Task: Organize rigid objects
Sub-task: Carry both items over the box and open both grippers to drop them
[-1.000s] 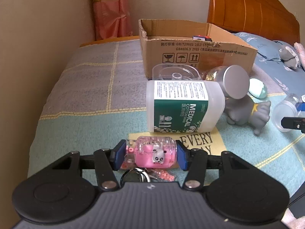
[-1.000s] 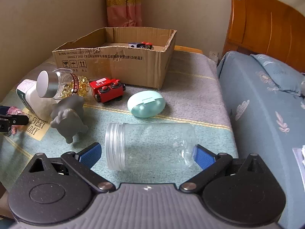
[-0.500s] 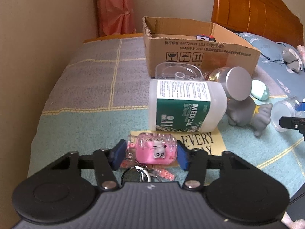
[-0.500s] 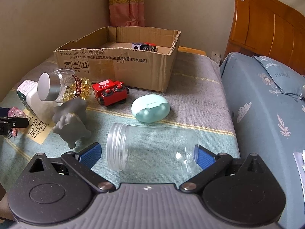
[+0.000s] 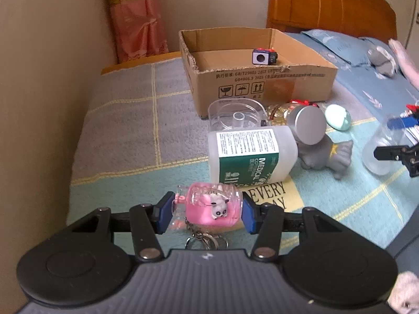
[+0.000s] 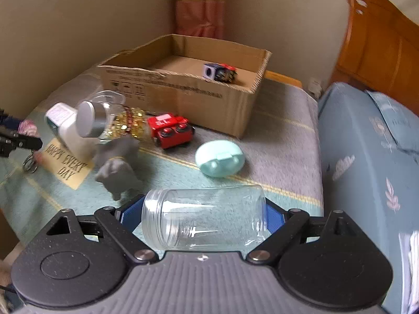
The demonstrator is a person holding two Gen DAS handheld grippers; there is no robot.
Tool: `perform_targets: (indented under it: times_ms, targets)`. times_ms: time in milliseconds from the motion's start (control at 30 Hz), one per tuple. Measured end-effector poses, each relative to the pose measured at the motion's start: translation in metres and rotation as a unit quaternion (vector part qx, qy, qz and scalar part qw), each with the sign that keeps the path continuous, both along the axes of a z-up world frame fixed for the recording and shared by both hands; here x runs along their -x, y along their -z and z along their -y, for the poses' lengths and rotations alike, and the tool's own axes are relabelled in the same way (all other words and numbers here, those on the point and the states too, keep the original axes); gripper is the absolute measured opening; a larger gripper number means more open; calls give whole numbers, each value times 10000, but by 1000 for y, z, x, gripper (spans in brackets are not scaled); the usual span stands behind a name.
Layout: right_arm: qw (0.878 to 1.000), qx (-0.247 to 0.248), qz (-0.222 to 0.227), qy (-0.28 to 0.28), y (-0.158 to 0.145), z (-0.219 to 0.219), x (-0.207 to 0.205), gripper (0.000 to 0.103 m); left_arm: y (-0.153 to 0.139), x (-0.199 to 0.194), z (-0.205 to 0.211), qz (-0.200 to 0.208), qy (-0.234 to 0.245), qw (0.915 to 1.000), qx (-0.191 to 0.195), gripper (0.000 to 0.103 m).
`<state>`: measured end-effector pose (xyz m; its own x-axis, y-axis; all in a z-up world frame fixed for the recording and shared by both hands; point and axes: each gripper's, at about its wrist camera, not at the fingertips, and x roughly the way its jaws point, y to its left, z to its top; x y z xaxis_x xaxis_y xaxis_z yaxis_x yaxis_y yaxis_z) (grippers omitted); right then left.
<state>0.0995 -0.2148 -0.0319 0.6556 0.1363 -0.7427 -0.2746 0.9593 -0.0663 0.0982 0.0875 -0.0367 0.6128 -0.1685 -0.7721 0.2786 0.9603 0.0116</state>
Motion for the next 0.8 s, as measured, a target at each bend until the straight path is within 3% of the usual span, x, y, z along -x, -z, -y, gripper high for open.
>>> perform_targets:
  times_ms: [167,433,800]
  targets:
    - [9995,23,23,-304,-17,-4,-2,93,-21,2,-3,-28,139,9999,1,51]
    - [9982,-92,393,-453,-55,-5,-18,93,-60,-11,-2,386,265,9989,-5,51]
    - [9964,-365,708,-291,-92,-9,-86,93,-109,-72,23,823,536,9951,82,51]
